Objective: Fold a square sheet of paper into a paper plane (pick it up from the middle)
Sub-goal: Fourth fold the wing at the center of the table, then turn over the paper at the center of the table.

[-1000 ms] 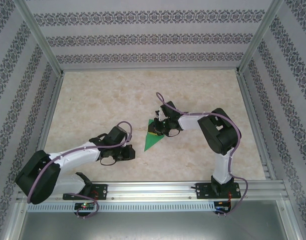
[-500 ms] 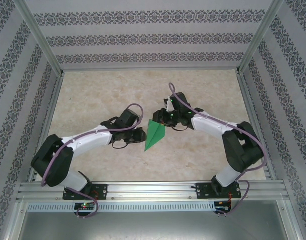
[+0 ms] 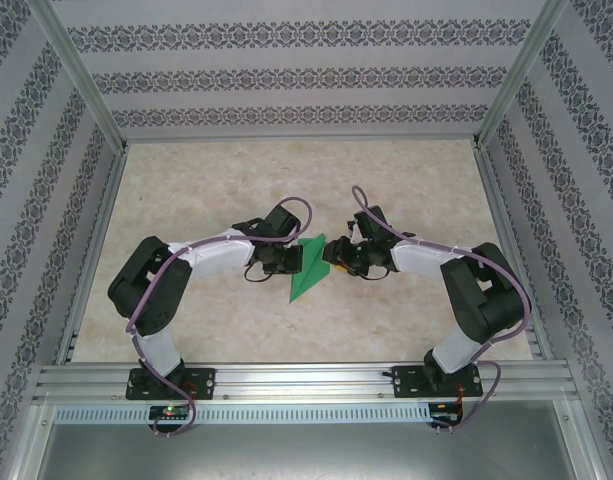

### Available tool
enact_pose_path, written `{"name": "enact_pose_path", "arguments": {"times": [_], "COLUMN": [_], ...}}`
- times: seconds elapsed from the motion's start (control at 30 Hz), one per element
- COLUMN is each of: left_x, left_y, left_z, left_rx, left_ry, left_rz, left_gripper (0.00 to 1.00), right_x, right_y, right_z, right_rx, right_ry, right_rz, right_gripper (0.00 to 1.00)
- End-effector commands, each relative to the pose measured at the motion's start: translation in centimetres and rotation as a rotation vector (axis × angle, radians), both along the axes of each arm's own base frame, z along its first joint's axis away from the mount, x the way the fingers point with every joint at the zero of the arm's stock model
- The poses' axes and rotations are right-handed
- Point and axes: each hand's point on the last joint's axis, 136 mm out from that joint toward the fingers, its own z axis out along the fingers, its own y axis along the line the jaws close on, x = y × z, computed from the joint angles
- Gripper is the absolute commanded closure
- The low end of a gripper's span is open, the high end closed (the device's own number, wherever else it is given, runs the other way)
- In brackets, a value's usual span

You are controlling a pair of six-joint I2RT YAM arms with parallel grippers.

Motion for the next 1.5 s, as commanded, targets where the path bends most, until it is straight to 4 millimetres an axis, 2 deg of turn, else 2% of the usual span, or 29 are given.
{"name": "enact_pose_path", "arguments": {"times": [0.0, 0.2, 0.37, 0.67, 0.83, 0.93, 1.0, 1.17, 1.33, 1.47], "left_x": [-0.1, -0.2, -0.5, -1.0, -1.1, -1.2, -1.3, -1.8, -2.4, -2.8], "left_y": [0.3, 0.3, 0.2, 0.1, 0.1, -0.2, -0.5, -0.1, -1.0, -1.0], "left_z": [-0.6, -1.7, -2.5, -3.2, -3.0, -2.9, -2.9, -3.1, -2.9, -2.7], "left_rx": [0.048, 0.060, 0.060, 0.045, 0.038, 0.017, -0.004, -0.012, -0.152, -0.178], "left_ry": [0.005, 0.025, 0.044, 0.070, 0.070, 0.074, 0.082, 0.096, 0.131, 0.144], "left_rz": [-0.032, -0.037, -0.043, -0.045, -0.040, -0.040, -0.037, -0.007, 0.056, 0.070], "left_gripper": [0.93, 0.94, 0.94, 0.94, 0.94, 0.94, 0.94, 0.95, 0.94, 0.94], "right_x": [0.1, -0.2, -0.4, 0.1, 0.3, 0.7, 0.9, 1.1, 1.9, 1.9], "right_y": [0.6, 0.8, 1.8, 3.2, 3.1, 3.1, 4.0, 4.4, 5.3, 5.7], "right_z": [-0.6, -1.7, -1.7, -0.6, -0.2, 0.4, 0.5, -0.3, 0.5, 0.2], "right_rx": [0.011, 0.013, 0.042, 0.122, 0.144, 0.183, 0.213, 0.174, 0.221, 0.180], "right_ry": [0.010, 0.040, 0.043, 0.011, 0.006, -0.031, -0.013, -0.012, -0.064, -0.080], "right_rz": [-0.006, -0.006, 0.013, 0.009, -0.004, -0.052, -0.031, -0.027, -0.056, -0.028], "right_gripper": [0.55, 0.55, 0.56, 0.58, 0.57, 0.52, 0.53, 0.54, 0.55, 0.58]}}
